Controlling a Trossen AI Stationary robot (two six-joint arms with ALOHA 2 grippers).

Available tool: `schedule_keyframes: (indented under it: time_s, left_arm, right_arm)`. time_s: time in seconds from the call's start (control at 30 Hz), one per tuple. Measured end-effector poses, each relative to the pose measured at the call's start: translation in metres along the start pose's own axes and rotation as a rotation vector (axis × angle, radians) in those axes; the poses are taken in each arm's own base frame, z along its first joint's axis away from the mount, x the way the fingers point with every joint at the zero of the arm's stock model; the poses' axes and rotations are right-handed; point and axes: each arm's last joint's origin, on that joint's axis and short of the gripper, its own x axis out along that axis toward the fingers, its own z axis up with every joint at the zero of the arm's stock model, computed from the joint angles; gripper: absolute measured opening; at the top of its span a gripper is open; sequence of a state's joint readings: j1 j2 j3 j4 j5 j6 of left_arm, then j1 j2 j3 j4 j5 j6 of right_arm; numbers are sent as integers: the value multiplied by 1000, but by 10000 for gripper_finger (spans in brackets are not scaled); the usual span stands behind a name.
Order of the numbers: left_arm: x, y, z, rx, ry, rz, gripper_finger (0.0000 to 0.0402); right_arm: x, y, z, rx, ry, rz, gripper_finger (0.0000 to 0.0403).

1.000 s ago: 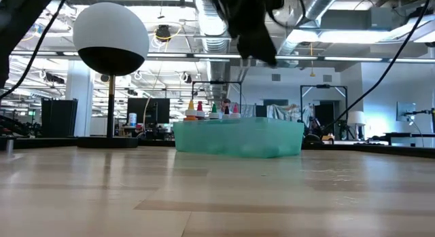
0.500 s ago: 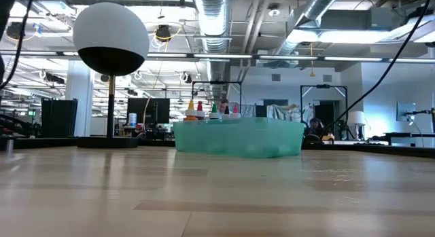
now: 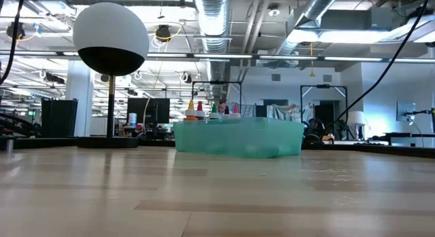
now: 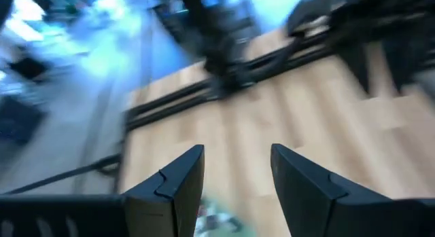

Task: Pick & Place food coloring
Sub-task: Return to Home Position

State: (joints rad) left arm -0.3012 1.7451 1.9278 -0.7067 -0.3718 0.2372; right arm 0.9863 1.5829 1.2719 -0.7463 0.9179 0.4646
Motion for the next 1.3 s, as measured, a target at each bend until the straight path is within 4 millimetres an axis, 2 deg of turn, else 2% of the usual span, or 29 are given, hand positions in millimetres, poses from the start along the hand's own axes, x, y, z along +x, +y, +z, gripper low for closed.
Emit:
schedule_keyframes:
  time_s: [0.17,0.3,0.47,0.57,0.67,0.83,0.93,1.03,1.1,1.17,1.3]
  left_arm:
    - [-8,-16,5,48,-1,98,165]
    - [-20,-23,6,38,15,163,165]
    - [-39,-23,-12,-23,77,306,165]
    - [-60,-23,-39,-61,48,340,165]
    - [-83,-24,-77,-124,-75,340,165]
    - [-114,-20,-154,-235,-389,301,165]
    - [-122,-21,-204,-294,-521,301,165]
    - [-127,-22,-244,-344,-611,336,165]
    - [-130,-22,-264,-373,-666,354,165]
    - [-133,-22,-277,-383,-708,361,165]
    - [-139,-19,-289,-383,-773,350,165]
  right_arm:
    - [-10,0,5,-60,-76,-98,138]
    - [-27,-5,8,-58,-135,-140,136]
    - [-56,-29,9,-29,-213,-180,136]
    - [-72,-55,6,23,-245,-209,131]
    - [-80,-84,2,88,-241,-224,125]
    - [-77,-118,-7,151,-217,-261,114]
    - [-72,-131,-19,198,-214,-288,109]
    - [-65,-139,-31,236,-224,-308,104]
    - [-61,-143,-37,259,-243,-299,101]
    - [-54,-145,-37,266,-277,-215,96]
    - [-29,-148,-28,121,-529,116,86]
